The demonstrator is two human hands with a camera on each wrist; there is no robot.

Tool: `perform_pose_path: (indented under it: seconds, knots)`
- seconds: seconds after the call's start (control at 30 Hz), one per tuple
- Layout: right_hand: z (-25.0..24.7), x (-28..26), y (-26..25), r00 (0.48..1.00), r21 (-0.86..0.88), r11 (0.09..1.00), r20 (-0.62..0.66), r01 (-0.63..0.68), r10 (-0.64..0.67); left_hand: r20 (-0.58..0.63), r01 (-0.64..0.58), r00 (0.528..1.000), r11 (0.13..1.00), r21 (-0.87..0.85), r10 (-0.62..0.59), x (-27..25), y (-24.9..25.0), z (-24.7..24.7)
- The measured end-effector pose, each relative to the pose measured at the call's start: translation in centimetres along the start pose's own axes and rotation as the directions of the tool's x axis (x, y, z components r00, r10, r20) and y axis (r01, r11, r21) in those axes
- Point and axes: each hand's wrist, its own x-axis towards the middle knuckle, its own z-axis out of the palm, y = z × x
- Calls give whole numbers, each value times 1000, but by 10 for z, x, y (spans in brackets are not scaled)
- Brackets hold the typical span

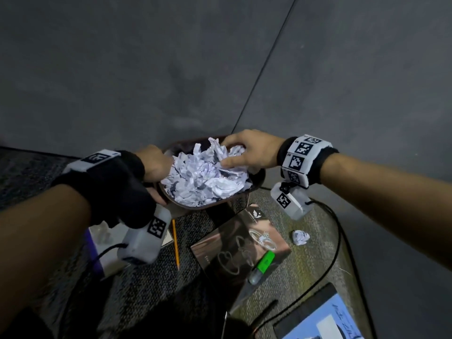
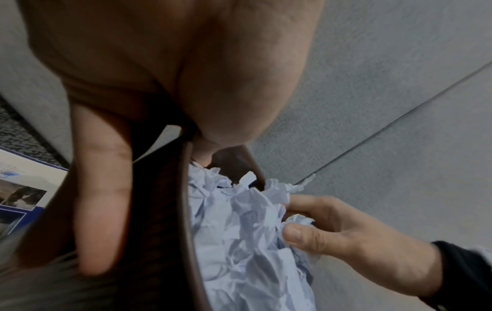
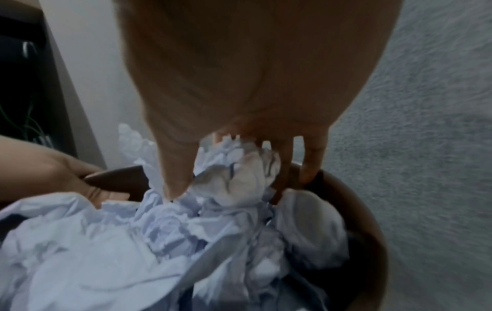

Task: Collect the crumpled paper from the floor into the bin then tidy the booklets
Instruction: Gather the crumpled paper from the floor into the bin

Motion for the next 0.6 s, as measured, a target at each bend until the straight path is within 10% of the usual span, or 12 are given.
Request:
perform_pose_path:
  seconds: [0.47,0.6]
  knots:
    - [10,-17,17,983,-23,996,-159,89,-92,-37,-2,999,994,112,6,6,8,6]
    - [1,-23,35,906,176,981,-423,83,-1,-20,9,1000,987,159,-6,8,11,7]
